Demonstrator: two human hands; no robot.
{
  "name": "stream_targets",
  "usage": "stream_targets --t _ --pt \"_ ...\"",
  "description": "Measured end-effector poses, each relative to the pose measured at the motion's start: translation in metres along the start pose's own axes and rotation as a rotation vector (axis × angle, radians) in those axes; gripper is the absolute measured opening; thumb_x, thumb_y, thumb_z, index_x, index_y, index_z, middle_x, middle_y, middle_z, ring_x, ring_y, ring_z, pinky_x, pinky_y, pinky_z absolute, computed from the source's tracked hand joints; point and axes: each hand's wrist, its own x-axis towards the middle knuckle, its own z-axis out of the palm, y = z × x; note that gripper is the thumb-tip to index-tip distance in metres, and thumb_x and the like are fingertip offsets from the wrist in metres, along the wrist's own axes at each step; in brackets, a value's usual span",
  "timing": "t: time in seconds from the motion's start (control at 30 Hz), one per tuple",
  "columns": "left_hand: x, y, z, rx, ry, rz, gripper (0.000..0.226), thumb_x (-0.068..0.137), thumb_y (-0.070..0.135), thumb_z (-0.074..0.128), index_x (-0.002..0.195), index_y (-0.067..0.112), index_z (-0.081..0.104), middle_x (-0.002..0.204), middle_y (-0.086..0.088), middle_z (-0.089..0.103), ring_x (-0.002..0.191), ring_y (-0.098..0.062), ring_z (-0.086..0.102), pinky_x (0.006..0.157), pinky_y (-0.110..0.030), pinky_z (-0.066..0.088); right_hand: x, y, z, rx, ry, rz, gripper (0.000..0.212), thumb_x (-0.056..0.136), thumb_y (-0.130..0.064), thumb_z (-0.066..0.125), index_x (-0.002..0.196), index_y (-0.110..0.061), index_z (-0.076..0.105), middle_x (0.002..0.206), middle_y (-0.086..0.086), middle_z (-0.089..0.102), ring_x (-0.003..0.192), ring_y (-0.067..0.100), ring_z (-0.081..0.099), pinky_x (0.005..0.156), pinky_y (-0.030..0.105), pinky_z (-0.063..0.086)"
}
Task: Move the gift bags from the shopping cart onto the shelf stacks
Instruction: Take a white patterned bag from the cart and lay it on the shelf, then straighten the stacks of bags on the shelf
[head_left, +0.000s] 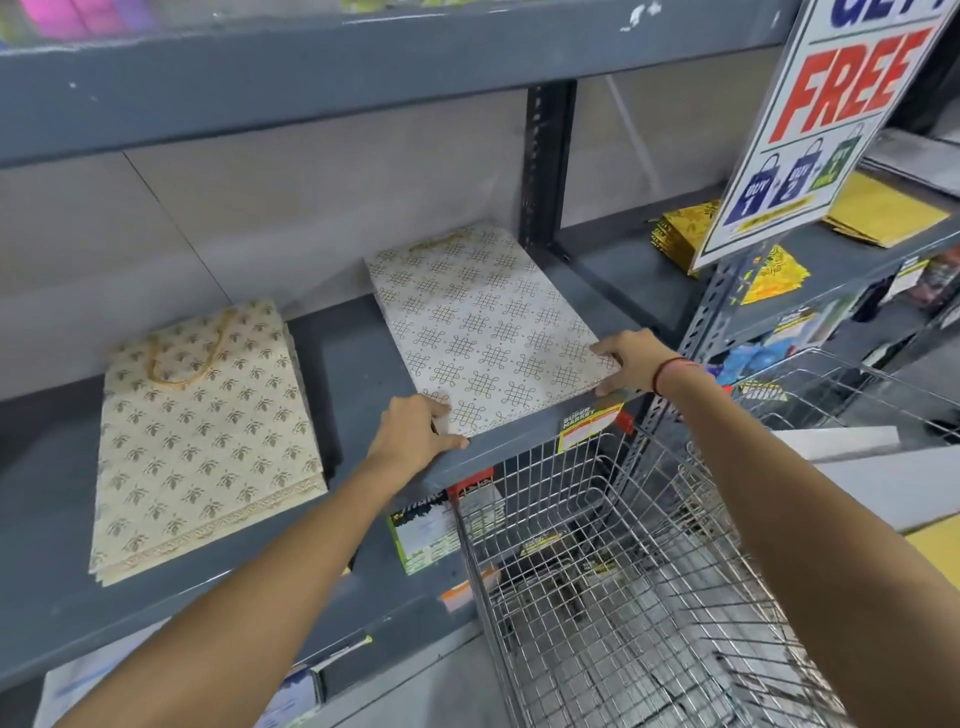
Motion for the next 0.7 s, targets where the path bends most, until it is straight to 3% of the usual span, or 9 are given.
stream_targets --t 0.2,0.43,0.6,0.7 --pt "0.003 -0.001 -0.001 0.015 -0.025 -0.005 0.062 0.07 0.03 0.08 0.124 0.006 0.06 0.132 -0.01 0.06 0.12 -0.025 0.057 0.103 -0.032 0.042 0.012 -0.009 -0.017 -0.184 -0.054 -0.033 0.088 0.063 -0.037 0.082 0.136 -0.008 0.041 0.128 0.014 0.057 0.121 0.034 0.045 0.103 0.041 0.038" --pt "0.002 -0.005 0.001 0.088 -0.01 0.032 0.056 0.075 0.035 0.075 0.124 0.011 0.061 0.131 -0.007 0.061 0.118 -0.026 0.058 0.102 -0.034 0.043 0.016 -0.016 -0.022 -0.259 -0.101 -0.042 0.073 0.061 -0.037 0.084 0.119 -0.001 0.057 0.114 0.016 0.064 0.108 0.035 0.055 0.094 0.045 0.047" --pt "-0.006 -0.011 0.0 0.092 -0.025 0.088 0.056 0.079 0.036 0.071 0.13 0.017 0.056 0.135 -0.006 0.056 0.121 -0.028 0.055 0.102 -0.036 0.042 0.004 -0.024 -0.022 -0.2 -0.101 0.012 0.059 0.067 -0.034 0.08 0.111 -0.003 0.055 0.112 0.015 0.06 0.114 0.036 0.052 0.097 0.043 0.044" --pt "-0.018 -0.018 -0.008 0.036 -0.061 0.157 0.064 0.08 0.029 0.072 0.137 0.017 0.047 0.153 -0.01 0.031 0.14 -0.026 0.035 0.115 -0.033 0.027 -0.005 -0.037 -0.023 -0.049 -0.104 0.123 0.088 0.063 -0.034 0.083 0.136 -0.01 0.039 0.137 0.014 0.05 0.126 0.035 0.045 0.106 0.045 0.038"
